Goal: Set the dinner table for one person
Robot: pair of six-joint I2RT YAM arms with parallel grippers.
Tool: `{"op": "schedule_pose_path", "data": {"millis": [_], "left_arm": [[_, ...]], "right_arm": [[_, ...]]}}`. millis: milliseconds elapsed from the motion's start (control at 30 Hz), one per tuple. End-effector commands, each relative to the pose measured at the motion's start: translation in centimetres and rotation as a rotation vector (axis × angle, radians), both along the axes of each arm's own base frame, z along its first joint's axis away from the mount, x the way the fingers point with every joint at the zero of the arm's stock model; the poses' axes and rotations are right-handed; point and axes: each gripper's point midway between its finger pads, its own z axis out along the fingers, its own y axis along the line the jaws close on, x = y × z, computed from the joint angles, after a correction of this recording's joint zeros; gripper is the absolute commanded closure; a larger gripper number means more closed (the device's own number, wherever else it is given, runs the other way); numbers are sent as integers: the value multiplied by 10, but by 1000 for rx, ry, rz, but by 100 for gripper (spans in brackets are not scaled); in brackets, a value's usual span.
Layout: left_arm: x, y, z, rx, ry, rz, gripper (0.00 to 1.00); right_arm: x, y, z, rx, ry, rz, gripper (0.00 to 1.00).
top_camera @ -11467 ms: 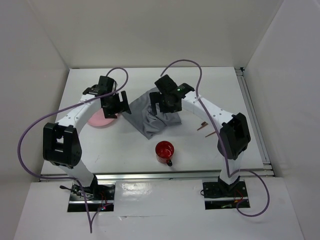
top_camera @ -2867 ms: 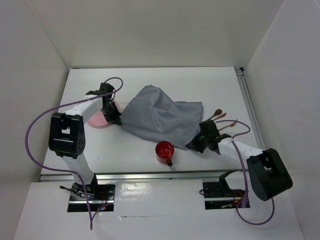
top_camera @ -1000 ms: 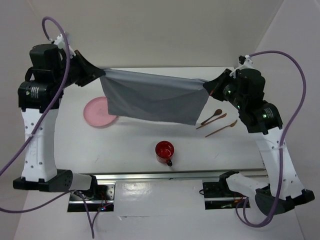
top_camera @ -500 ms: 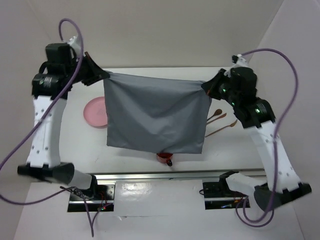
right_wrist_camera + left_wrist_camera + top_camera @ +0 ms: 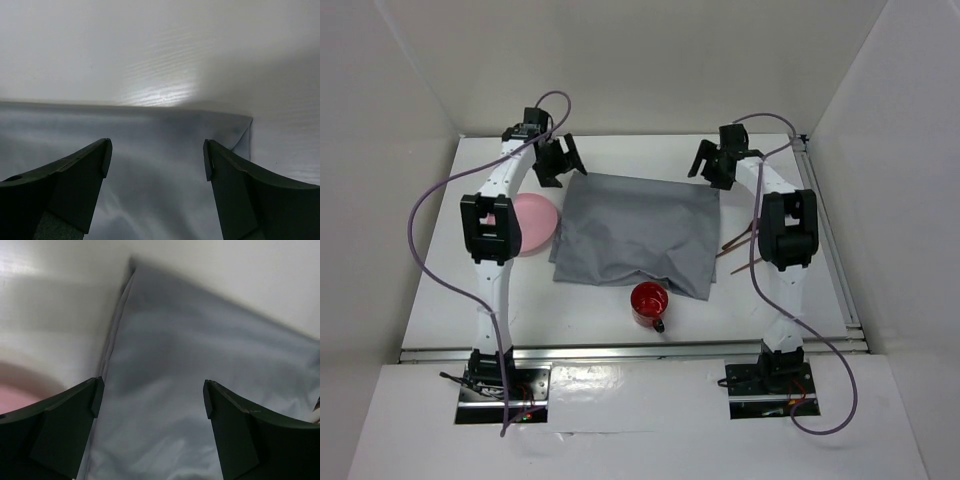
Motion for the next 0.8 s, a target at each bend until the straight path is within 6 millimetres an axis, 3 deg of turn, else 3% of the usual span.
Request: {"op": "schedule_pose_path", "data": {"millis": [0, 33, 67, 100, 133, 167, 233, 267, 300, 333, 367, 433, 467, 600, 633, 667, 767], "left_arm": [[-3, 7, 86, 23, -231, -18, 0], [-8, 8, 85, 29, -225, -25, 0], [-9, 10, 81, 47, -219, -24, 1], [-17, 13, 77, 72, -186, -42, 4], [-22, 14, 74, 81, -166, -54, 10], [-26, 10, 71, 87, -153, -72, 30], [-36, 16, 73, 117, -141, -62, 68], [-47, 18, 59, 126, -97, -59, 82], [-56, 13, 55, 126, -77, -71, 98], [-61, 13, 51, 127, -70, -72, 100], [-75, 17, 41, 139, -40, -66, 100], [-83, 17, 32, 164, -35, -62, 100], [-88, 19, 20, 169, -6, -45, 100], [-80, 10, 8, 138, -4, -93, 100], [-85, 4, -9, 126, 53, -115, 100], [-87, -11, -13, 117, 57, -156, 100], [-90, -19, -28, 144, 84, -171, 100]], "right_arm": [[15, 15, 80, 47, -188, 54, 14], [10, 14, 78, 47, -185, 54, 14], [-2, 13, 63, 42, -144, 53, 17], [-8, 12, 76, 53, -165, 47, 19], [-14, 11, 74, 52, -156, 46, 23], [-25, 10, 63, 48, -126, 46, 27], [-39, 8, 71, 47, -118, 46, 45], [-52, 6, 58, 43, -78, 45, 51], [-63, 5, 66, 43, -82, 45, 59], [-72, 6, 65, 63, -67, 42, 76], [-92, 7, 47, 73, -14, 56, 80], [-108, 16, 56, 104, -28, 83, 89], [-122, 21, 42, 107, 11, 101, 89], [-151, 22, 21, 112, 94, 81, 92], [-155, 21, 24, 112, 88, 81, 92], [-161, 20, 23, 113, 86, 81, 92], [-164, 17, 23, 103, 89, 72, 92]]}}
